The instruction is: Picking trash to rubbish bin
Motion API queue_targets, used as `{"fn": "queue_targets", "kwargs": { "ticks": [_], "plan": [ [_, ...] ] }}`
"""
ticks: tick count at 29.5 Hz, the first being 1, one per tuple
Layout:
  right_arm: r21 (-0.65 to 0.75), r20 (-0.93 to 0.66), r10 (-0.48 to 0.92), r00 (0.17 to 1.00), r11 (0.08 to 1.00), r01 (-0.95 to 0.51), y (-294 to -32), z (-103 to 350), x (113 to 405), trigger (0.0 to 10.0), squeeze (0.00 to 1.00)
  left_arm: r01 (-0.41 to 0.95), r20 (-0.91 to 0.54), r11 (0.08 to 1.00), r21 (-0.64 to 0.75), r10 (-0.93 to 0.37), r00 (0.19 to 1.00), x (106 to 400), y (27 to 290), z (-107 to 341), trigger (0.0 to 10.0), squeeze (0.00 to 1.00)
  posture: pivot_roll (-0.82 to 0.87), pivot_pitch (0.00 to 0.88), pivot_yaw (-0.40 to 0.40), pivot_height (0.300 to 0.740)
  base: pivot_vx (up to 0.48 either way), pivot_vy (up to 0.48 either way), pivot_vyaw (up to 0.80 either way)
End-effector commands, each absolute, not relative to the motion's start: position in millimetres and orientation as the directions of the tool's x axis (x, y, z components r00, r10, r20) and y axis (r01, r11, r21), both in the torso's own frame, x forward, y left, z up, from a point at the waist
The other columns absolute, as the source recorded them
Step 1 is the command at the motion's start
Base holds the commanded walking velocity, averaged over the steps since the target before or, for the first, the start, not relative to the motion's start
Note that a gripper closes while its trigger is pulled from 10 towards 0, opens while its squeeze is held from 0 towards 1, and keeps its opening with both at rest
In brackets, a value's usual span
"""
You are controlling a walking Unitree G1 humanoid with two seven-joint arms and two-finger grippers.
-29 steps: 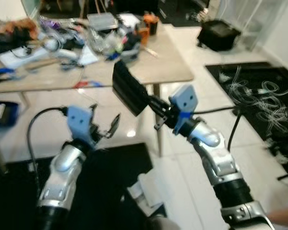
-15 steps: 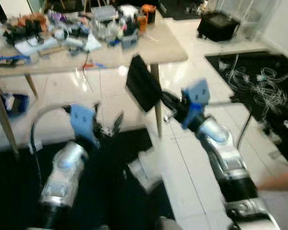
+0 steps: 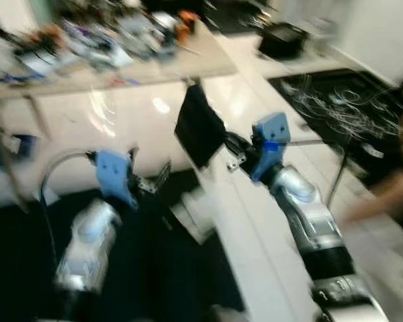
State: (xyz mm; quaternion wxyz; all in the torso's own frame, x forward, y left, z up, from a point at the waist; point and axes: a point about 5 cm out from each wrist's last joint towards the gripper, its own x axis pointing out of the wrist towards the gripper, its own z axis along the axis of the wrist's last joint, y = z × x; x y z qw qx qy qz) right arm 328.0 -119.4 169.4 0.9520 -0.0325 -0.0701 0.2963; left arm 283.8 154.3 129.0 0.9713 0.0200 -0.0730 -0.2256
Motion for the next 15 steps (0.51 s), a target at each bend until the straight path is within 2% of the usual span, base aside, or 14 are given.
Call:
{"fn": "queue_targets", "kwargs": {
  "ticks": [1,15],
  "plan": [
    [-0.104,0.106,0.567,0.817,0.824,-0.558,-118.8,169.5,328.2,10.0,0.00,0.446,0.126,0.892,0.068,-0.452,0.883,283.6,153.4,127.3,10.0,0.00,0.04,0.000,-0.002,0.740,0.000,0.000,-0.77],
    [-0.106,0.087,0.570,0.817,0.821,-0.561,-118.6,167.4,329.1,10.0,0.00,0.446,0.128,0.890,0.096,-0.455,0.881,283.8,153.6,126.2,10.0,0.00,0.04,0.000,-0.007,0.740,0.000,0.000,-0.77]
  ]
}}
